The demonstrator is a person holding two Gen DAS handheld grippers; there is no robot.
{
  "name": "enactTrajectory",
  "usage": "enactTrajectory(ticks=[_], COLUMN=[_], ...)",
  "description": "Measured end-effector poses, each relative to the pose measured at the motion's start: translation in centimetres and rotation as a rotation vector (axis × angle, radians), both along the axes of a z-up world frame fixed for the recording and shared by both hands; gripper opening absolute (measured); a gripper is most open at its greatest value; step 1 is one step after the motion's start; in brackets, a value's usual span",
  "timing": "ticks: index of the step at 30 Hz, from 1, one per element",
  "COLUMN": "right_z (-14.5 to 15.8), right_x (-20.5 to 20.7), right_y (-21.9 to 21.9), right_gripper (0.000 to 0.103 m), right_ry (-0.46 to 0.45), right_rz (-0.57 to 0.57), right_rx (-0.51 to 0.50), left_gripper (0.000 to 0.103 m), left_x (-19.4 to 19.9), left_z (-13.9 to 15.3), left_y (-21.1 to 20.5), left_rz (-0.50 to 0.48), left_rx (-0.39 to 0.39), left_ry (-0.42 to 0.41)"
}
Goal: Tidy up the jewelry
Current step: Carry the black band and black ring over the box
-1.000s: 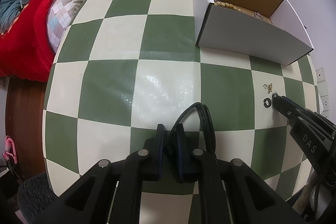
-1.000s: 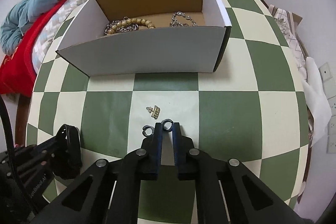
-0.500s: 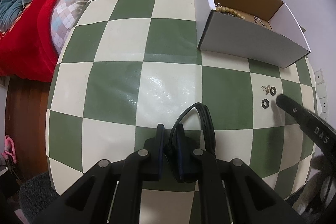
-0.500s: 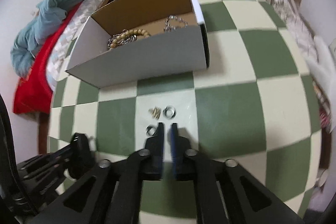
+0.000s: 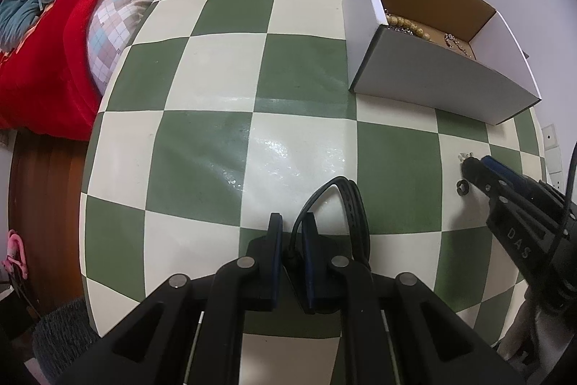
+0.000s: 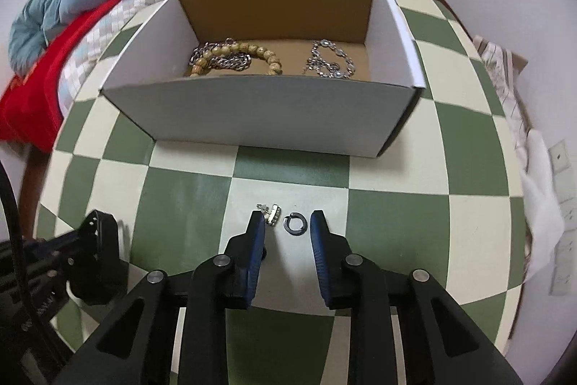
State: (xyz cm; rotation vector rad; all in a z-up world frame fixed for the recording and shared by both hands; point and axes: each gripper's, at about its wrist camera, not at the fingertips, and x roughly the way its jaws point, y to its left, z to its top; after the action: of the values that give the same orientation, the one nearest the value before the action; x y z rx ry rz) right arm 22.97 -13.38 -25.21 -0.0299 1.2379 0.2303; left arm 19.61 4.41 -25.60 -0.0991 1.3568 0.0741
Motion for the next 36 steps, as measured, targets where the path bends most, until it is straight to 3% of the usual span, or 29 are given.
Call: enactTrajectory(ticks=[6,14,19,28,33,36], right_z=[0.1,2.3,5.3,11.8,14.6,15.2], right_x=[-0.4,-2.3,-3.8,-4.5,-3.0,-1.0], right_y=[0.5,-1.7,-3.2,-4.8,-5.6,-6.2], right_gripper=[0.013,0.013,0.013,0.013,0.013,0.013], right_ry=[-0.028,-0.073,-0.119,-0.206,-0.242,-0.243], right_rz=[0.029,-0.042,-0.075,-0.108,-0.121,-0.135], right_rx=[-0.051,0.0,0.041,0.129,0.174,0.2], left_gripper=[0.008,0.008,0.008,0.008,0.008,0.008], left_x=[0.0,-0.6,-1.1,-0.2,2.2,4.8], left_z=[0.1,1.7,4.6,12.6,16.0,16.6], left_y=[-0.4,-1.4,-2.5,-5.2,-6.3,-6.6], left_rz=[-0.008,-0.029,-0.047,-0.113,-0.151,-0.171], left_rx=[0.001,0.024,0.008,-0.029,-0.053,-0.062], left_ry=[-0.002,-0.038,-0.095,-0.248,-0.315,-0.318])
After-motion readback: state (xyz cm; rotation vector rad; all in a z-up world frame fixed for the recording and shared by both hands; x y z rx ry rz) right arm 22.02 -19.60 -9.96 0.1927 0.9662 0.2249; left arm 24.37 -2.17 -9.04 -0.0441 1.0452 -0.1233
